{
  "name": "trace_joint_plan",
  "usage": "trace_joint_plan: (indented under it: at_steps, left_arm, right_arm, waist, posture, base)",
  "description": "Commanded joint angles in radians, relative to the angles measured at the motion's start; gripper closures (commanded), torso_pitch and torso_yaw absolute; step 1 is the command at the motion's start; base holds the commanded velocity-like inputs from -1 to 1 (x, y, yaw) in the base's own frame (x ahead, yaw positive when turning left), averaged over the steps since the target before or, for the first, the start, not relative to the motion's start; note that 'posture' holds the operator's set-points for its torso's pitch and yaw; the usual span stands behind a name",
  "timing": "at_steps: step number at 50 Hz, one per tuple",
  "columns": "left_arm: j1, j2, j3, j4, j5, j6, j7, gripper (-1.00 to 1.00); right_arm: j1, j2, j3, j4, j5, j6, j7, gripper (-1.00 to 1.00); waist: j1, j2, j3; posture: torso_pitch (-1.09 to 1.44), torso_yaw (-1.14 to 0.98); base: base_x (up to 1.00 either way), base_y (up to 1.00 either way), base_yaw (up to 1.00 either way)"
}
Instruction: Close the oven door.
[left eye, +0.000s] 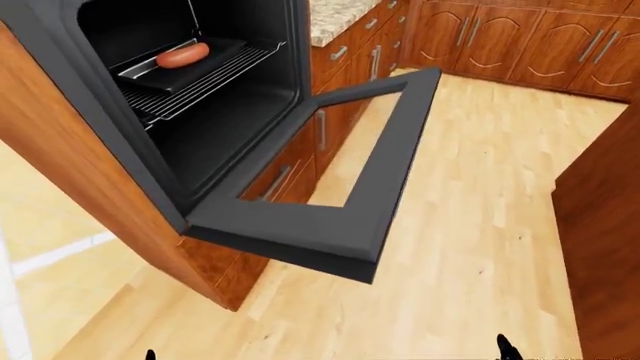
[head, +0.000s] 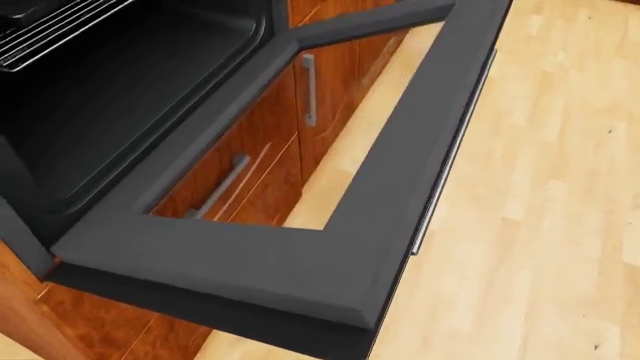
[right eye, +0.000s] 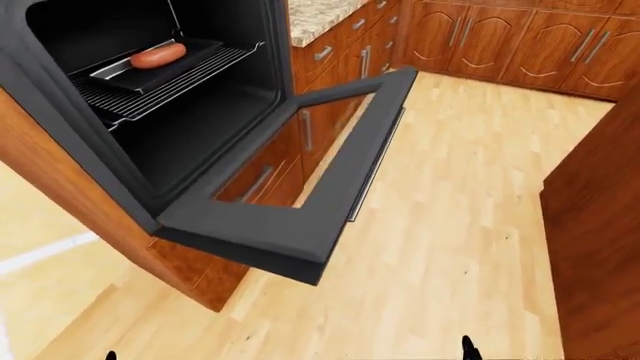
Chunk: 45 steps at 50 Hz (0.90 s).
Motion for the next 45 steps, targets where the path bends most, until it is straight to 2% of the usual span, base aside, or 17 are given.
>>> trace_joint_plan:
  at_steps: [1, 7, 10, 11, 15, 18, 21, 23, 24, 25, 26, 27, 36, 38, 40, 41, 45]
  left_arm:
    - [-0.005, 0.007, 0.001, -0.012, 0.000, -0.023, 0.004, -1.00]
    - [-0.005, 0.007, 0.000, -0.012, 0.002, -0.023, 0.005, -1.00]
    - [-0.005, 0.007, 0.001, -0.012, 0.002, -0.023, 0.005, -1.00]
    - [-0.005, 0.007, 0.000, -0.012, 0.002, -0.023, 0.005, -1.00]
    - [-0.005, 0.007, 0.001, -0.012, 0.001, -0.023, 0.004, -1.00]
    - [-0.005, 0.007, 0.002, -0.012, 0.001, -0.023, 0.004, -1.00]
    - [-0.005, 0.007, 0.002, -0.012, 0.000, -0.023, 0.003, -1.00]
    - [-0.005, 0.007, 0.002, -0.012, 0.000, -0.023, 0.003, -1.00]
    - [-0.005, 0.007, 0.002, -0.012, 0.000, -0.023, 0.003, -1.00]
    - [-0.005, 0.007, 0.002, -0.012, 0.000, -0.023, 0.003, -1.00]
    - [-0.005, 0.007, 0.001, -0.012, 0.001, -0.023, 0.004, -1.00]
    - [-0.005, 0.007, 0.002, -0.012, 0.000, -0.024, 0.003, -1.00]
    - [-0.005, 0.007, 0.001, -0.012, 0.002, -0.024, 0.005, -1.00]
    - [-0.005, 0.007, 0.001, -0.012, 0.002, -0.024, 0.005, -1.00]
    - [-0.005, 0.007, 0.001, -0.012, 0.003, -0.024, 0.005, -1.00]
    - [-0.005, 0.007, 0.000, -0.012, 0.003, -0.025, 0.005, -1.00]
    - [-0.005, 0.007, 0.001, -0.012, 0.002, -0.025, 0.004, -1.00]
  right_arm:
    - [-0.004, -0.031, -0.014, -0.021, 0.016, -0.027, -0.012, -1.00]
    - [-0.003, -0.031, -0.015, -0.020, 0.017, -0.026, -0.011, -1.00]
    - [-0.003, -0.031, -0.016, -0.020, 0.016, -0.026, -0.010, -1.00]
    - [-0.002, -0.031, -0.016, -0.020, 0.017, -0.026, -0.010, -1.00]
    - [-0.004, -0.030, -0.015, -0.020, 0.016, -0.026, -0.010, -1.00]
    - [-0.005, -0.030, -0.015, -0.021, 0.016, -0.026, -0.011, -1.00]
    - [-0.007, -0.030, -0.014, -0.021, 0.015, -0.025, -0.011, -1.00]
    - [-0.006, -0.030, -0.014, -0.021, 0.016, -0.026, -0.011, -1.00]
    - [-0.006, -0.029, -0.014, -0.021, 0.016, -0.026, -0.011, -1.00]
    - [-0.005, -0.029, -0.014, -0.021, 0.016, -0.026, -0.011, -1.00]
    - [-0.005, -0.030, -0.014, -0.021, 0.016, -0.026, -0.011, -1.00]
    - [-0.005, -0.030, -0.014, -0.021, 0.016, -0.026, -0.011, -1.00]
    - [-0.003, -0.028, -0.014, -0.020, 0.015, -0.027, -0.012, -1.00]
    - [-0.005, -0.029, -0.015, -0.021, 0.015, -0.026, -0.012, -1.00]
    - [-0.004, -0.029, -0.014, -0.020, 0.015, -0.026, -0.011, -1.00]
    - [-0.003, -0.031, -0.016, -0.020, 0.016, -0.025, -0.008, -1.00]
    - [-0.004, -0.031, -0.016, -0.021, 0.017, -0.025, -0.007, -1.00]
  waist:
    - [-0.002, -0.011, -0.004]
    - [-0.006, -0.074, -0.002]
    - [-0.013, -0.151, -0.016]
    - [-0.022, -0.101, -0.004]
    - [-0.022, -0.105, -0.007]
    - [-0.017, -0.077, -0.002]
    - [-0.016, -0.037, -0.001]
    - [-0.015, 0.008, -0.003]
    - [-0.013, 0.042, -0.012]
    - [-0.018, 0.049, -0.025]
    - [-0.004, 0.021, -0.011]
    - [-0.007, 0.024, -0.003]
    - [-0.006, -0.055, -0.002]
    - [-0.006, -0.085, -0.002]
    - [-0.010, -0.139, -0.013]
    - [-0.016, -0.109, -0.005]
    - [-0.022, -0.100, -0.009]
  posture:
    - [0.00, 0.00]
    - [0.00, 0.00]
    - [0.00, 0.00]
    - [0.00, 0.00]
    - [0.00, 0.00]
    - [0.00, 0.00]
    - [0.00, 0.00]
    - [0.00, 0.00]
    - [0.00, 0.00]
    - [0.00, 0.00]
    - [0.00, 0.00]
    - [0.00, 0.00]
    - [0.00, 0.00]
    - [0.00, 0.00]
    - [0.00, 0.00]
    - [0.00, 0.00]
    - [0.00, 0.00]
  base:
    - [0.00, 0.14, 0.00]
    - [0.00, 0.14, 0.00]
    - [0.00, 0.14, 0.00]
    - [0.00, 0.14, 0.00]
    - [0.00, 0.14, 0.00]
    - [0.00, 0.14, 0.00]
    - [0.00, 0.14, 0.00]
    - [0.00, 0.14, 0.00]
    - [0.00, 0.14, 0.00]
    - [0.00, 0.14, 0.00]
    - [0.00, 0.14, 0.00]
    - [0.00, 0.14, 0.00]
    - [0.00, 0.14, 0.00]
    - [0.00, 0.14, 0.00]
    - [0.00, 0.14, 0.00]
    - [0.00, 0.15, 0.00]
    - [0.00, 0.15, 0.00]
